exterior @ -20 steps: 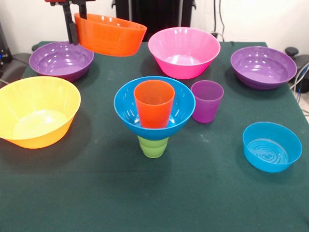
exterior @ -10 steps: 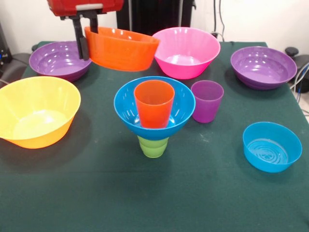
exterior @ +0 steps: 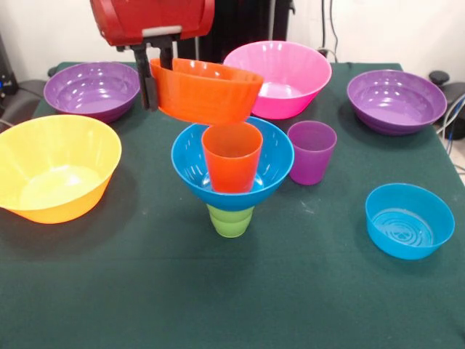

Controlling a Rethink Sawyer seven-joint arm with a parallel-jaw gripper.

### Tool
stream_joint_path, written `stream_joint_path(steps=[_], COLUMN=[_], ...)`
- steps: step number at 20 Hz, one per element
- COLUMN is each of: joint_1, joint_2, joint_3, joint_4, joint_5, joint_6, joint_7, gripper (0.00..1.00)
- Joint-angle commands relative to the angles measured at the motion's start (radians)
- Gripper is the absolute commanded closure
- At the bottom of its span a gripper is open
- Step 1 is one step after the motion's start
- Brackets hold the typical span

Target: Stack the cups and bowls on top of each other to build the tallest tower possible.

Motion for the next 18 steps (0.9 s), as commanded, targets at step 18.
stream_joint_path(steps=[18], joint_1=[0.032], joint_2=[0.091], joint_3=[-0.019], joint_4=[-0.013], joint_5=[0.009], joint_6=[0.136], joint_7=[0.051], gripper=[1.0])
